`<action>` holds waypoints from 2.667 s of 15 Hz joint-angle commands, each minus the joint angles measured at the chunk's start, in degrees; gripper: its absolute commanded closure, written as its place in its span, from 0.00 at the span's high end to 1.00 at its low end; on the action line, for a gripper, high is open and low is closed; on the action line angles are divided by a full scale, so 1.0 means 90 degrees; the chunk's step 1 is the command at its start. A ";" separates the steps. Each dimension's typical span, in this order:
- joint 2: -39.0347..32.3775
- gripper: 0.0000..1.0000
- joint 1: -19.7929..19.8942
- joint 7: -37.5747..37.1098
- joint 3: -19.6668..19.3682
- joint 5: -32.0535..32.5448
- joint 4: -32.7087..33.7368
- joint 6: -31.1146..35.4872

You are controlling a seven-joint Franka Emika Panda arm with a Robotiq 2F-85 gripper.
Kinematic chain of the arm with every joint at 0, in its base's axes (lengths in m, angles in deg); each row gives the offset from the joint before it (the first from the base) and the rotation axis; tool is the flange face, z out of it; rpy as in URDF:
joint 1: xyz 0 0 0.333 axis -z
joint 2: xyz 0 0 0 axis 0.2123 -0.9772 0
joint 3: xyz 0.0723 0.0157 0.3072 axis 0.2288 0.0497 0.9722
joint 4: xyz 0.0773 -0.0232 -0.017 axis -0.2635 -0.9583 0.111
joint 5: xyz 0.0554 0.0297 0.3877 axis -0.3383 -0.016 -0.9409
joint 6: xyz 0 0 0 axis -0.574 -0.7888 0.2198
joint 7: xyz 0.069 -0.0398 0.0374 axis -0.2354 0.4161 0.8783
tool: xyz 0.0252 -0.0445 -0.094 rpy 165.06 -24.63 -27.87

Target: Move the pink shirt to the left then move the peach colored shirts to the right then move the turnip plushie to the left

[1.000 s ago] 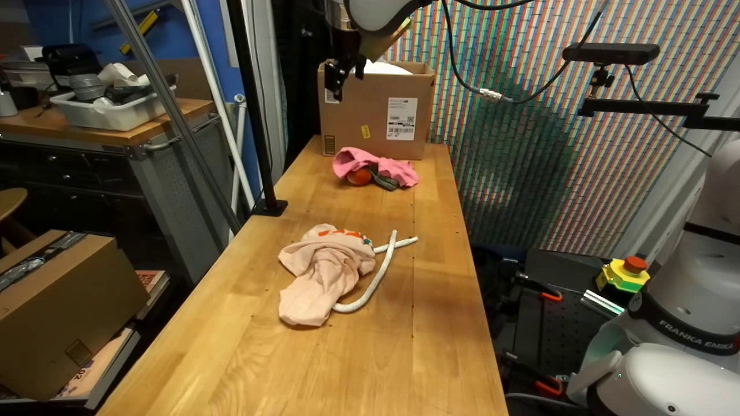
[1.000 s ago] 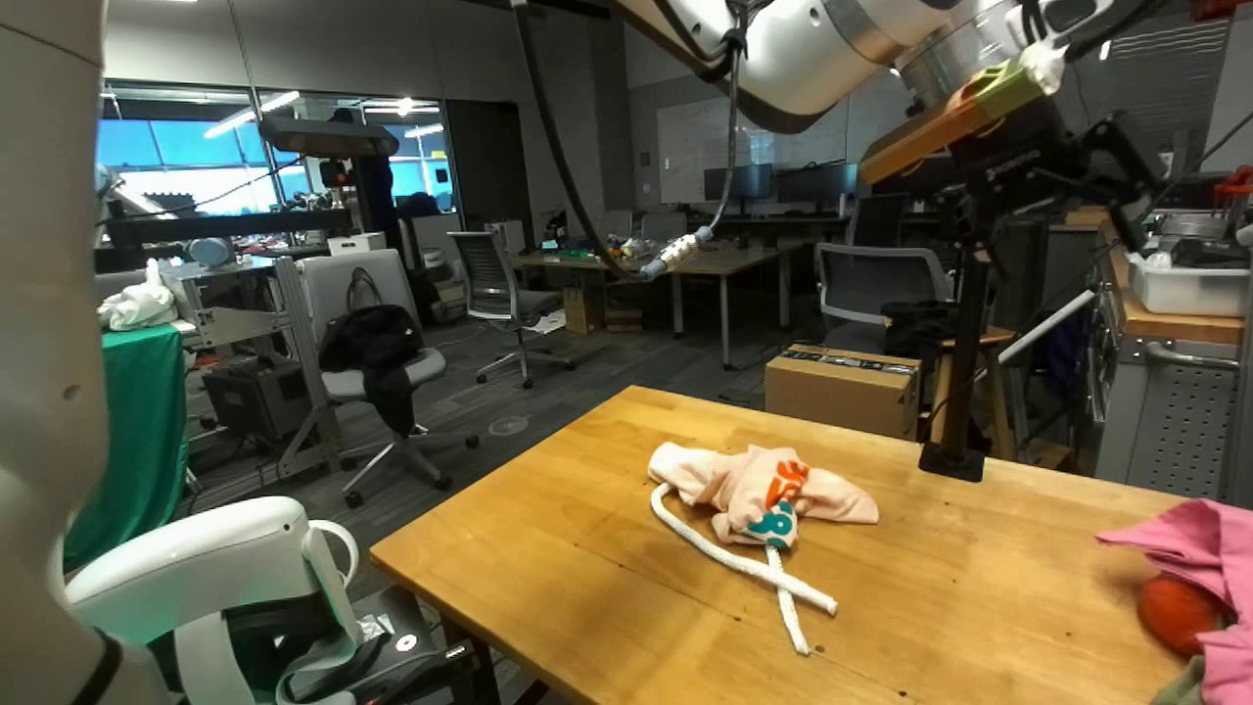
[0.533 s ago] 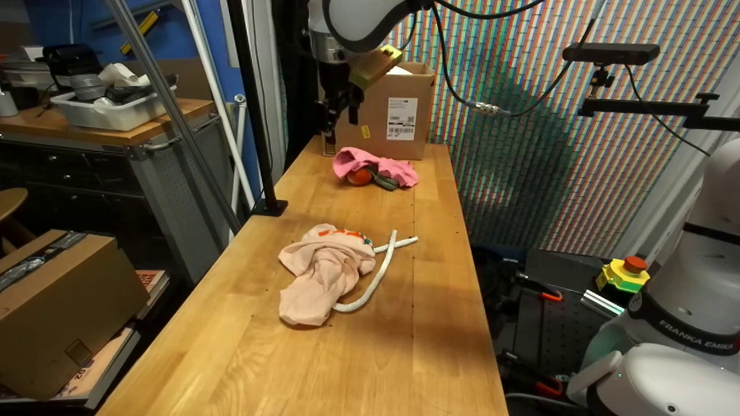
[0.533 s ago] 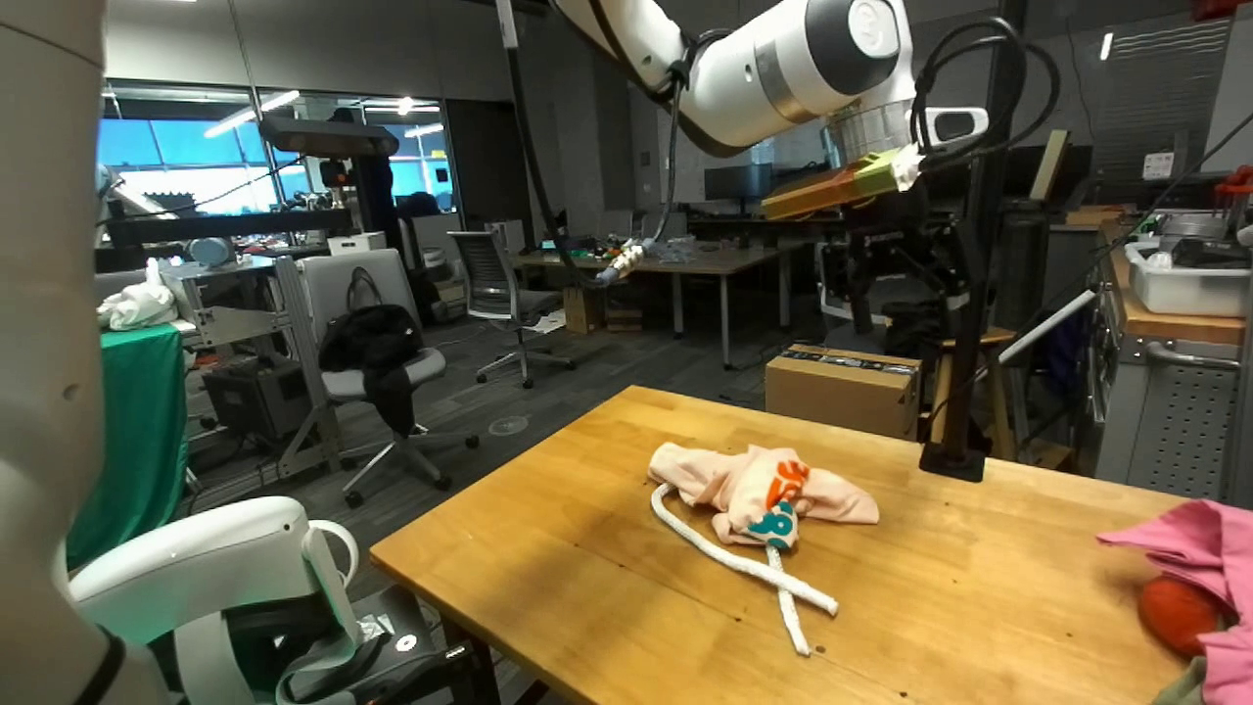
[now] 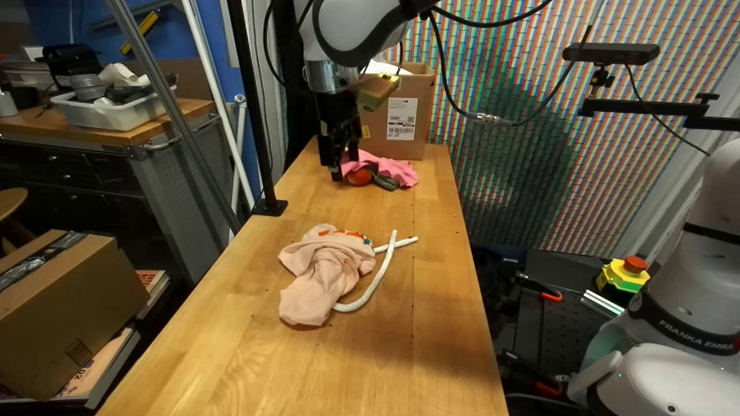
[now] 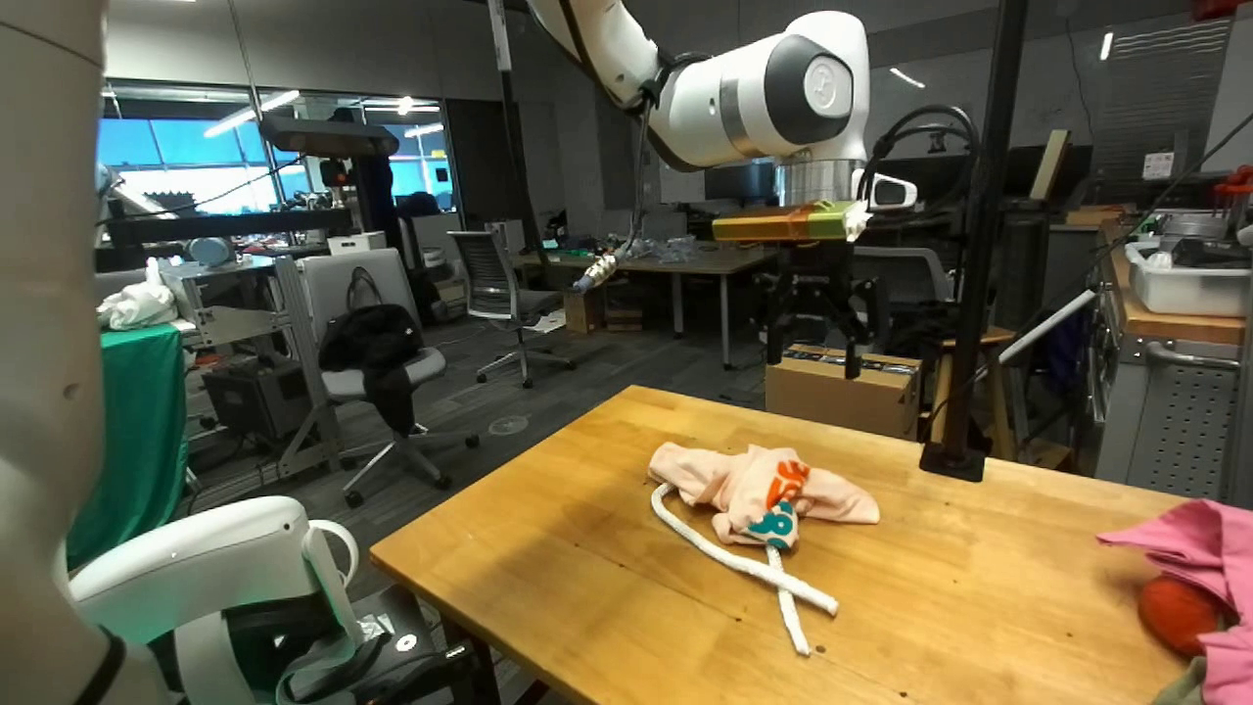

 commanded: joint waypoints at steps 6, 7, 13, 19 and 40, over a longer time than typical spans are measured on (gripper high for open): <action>0.0157 1.00 -0.0244 0.0653 0.0298 0.0060 -0.1018 0.0336; 0.0151 1.00 -0.0294 0.0654 0.0324 0.0094 -0.1109 0.0413; 0.0003 1.00 -0.0540 0.0361 0.0366 0.0147 -0.1478 0.1403; -0.0203 1.00 -0.0633 -0.0266 0.0222 0.0478 -0.1779 0.2481; -0.0617 1.00 -0.0594 -0.0835 0.0007 0.0540 -0.2087 0.3586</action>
